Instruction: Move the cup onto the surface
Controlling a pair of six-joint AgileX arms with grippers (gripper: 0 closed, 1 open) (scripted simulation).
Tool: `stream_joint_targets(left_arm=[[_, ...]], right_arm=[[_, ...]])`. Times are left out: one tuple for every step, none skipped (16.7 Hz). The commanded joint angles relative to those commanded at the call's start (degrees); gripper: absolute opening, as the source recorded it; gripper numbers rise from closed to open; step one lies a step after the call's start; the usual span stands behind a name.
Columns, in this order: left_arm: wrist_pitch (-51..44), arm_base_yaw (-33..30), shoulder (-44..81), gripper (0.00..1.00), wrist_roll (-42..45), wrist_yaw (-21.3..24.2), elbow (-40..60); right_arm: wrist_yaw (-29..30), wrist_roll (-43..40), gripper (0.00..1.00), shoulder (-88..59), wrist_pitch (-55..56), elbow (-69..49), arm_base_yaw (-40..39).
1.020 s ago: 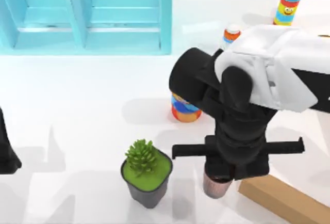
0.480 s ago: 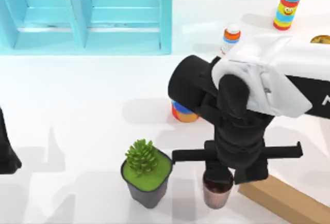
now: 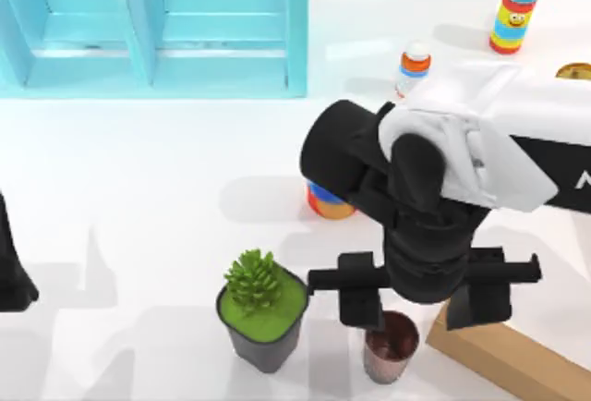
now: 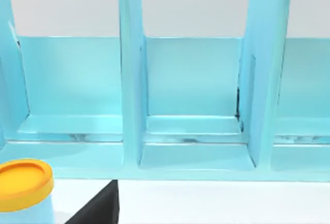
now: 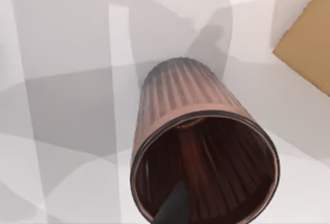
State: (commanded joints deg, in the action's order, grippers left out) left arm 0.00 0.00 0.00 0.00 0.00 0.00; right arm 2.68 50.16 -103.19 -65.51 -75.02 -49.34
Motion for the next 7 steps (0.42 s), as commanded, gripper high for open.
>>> stream_joint_targets(left_arm=[[0.0,0.0,0.0,1.0,0.0,0.0,0.0],[0.0,0.0,0.0,1.0,0.0,0.0,0.0],[0.0,0.0,0.0,1.0,0.0,0.0,0.0],[0.0,0.0,0.0,1.0,0.0,0.0,0.0],[0.0,0.0,0.0,1.0,0.0,0.0,0.0],[0.0,0.0,0.0,1.0,0.0,0.0,0.0],[0.0,0.0,0.0,1.0,0.0,0.0,0.0]], right_arm=[[0.0,0.0,0.98,0.0,0.0,0.0,0.0],[0.0,0.0,1.0,0.0,0.0,0.0,0.0],[0.0,0.0,1.0,0.0,0.0,0.0,0.0],[0.0,0.0,1.0,0.0,0.0,0.0,0.0],[0.0,0.0,1.0,0.0,0.0,0.0,0.0],[0.0,0.0,1.0,0.0,0.0,0.0,0.0],[0.0,0.0,1.0,0.0,0.0,0.0,0.0]])
